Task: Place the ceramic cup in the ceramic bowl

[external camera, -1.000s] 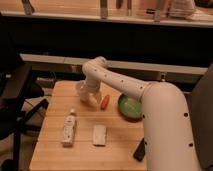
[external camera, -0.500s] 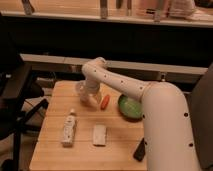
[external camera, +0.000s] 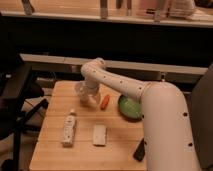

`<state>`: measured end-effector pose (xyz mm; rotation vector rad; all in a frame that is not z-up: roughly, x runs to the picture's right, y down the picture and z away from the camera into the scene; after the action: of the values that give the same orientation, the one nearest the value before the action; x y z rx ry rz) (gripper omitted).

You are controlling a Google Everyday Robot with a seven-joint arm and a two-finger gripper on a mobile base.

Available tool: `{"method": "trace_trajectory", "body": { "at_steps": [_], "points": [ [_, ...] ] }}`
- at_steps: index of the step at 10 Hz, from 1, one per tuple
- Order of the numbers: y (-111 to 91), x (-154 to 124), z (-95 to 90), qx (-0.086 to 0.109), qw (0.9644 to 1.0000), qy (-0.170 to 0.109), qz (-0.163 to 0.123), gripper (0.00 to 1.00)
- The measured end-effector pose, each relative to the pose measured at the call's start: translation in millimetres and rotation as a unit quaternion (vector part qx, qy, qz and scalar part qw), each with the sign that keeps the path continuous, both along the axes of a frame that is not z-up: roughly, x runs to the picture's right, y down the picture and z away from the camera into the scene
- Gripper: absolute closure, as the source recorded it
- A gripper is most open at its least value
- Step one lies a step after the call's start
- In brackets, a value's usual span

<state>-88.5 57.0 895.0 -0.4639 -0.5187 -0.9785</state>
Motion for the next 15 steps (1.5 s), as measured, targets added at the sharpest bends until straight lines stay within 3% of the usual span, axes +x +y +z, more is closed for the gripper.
{"method": "trace_trajectory", "body": {
  "at_steps": [2,4,7,8,10,15],
  "points": [
    [0.9,-0.5,0.3,0.001,1.0,0.0,-0.002,0.56],
    [1.9,-1.5,0.6,0.001,1.0,0.0,-0.004,0.62],
    [-4.0,-3.6,-3.2,0.009,0.9999,-0.009,-0.009,0.91],
    [-11.2,0.1,-10.6,0.012,0.9998,-0.012,-0.01,0.96],
    [-25.3,23.9,-23.0,0.015,0.9998,-0.01,-0.006,0.96],
    [-34.3,73.9,-31.4,0.028,0.9994,-0.008,0.02,0.96]
  ]
}}
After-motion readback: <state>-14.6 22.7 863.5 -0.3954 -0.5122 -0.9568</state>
